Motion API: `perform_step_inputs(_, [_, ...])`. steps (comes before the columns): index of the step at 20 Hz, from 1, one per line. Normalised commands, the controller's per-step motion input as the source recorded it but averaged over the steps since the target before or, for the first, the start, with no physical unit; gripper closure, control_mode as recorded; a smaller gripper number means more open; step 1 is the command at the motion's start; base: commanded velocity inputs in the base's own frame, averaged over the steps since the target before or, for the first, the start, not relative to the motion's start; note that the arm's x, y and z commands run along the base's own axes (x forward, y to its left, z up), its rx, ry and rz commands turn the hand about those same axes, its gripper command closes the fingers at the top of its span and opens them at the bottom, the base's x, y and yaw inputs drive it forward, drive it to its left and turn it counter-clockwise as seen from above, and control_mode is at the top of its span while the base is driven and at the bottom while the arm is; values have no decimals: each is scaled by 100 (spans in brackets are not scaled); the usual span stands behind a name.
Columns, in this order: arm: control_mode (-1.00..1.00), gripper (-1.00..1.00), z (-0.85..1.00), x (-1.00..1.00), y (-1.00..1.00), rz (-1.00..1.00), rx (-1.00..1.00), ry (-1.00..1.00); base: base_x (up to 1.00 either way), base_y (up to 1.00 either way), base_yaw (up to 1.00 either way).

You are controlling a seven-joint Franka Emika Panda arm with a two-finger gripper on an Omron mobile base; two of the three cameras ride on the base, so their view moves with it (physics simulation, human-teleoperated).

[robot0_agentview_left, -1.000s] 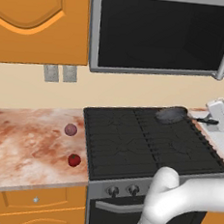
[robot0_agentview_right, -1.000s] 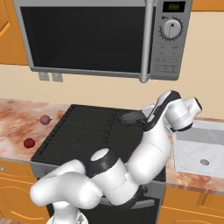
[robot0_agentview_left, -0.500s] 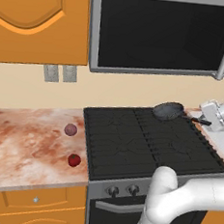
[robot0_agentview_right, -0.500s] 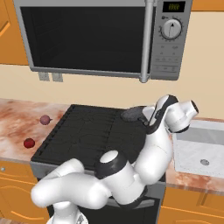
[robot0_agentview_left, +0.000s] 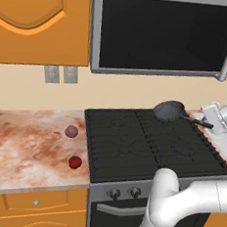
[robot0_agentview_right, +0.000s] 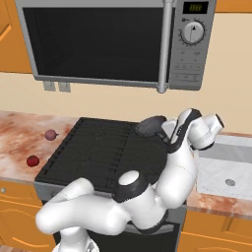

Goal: Place the pan on the rear right burner on the stove. Then place the tomato and the onion in the pan and turn on the rear right burner.

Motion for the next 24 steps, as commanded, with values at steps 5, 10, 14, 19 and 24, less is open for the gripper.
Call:
perform_step_inputs(5, [-100, 100, -20, 0, -16, 0, 0, 13, 0, 0, 0])
perform_step_inputs(10, [-100, 100, -9, -1, -16, 0, 0, 15, 0, 0, 0])
perform_step_inputs(14, [-100, 100, -1, -14, -15, 0, 1, 17, 0, 0, 0])
perform_step_inputs(19, [-100, 100, -11, -15, -4, 0, 0, 15, 0, 0, 0])
perform_step_inputs(24, [-100, 100, -9, -17, 0, 0, 0, 6, 0, 0, 0])
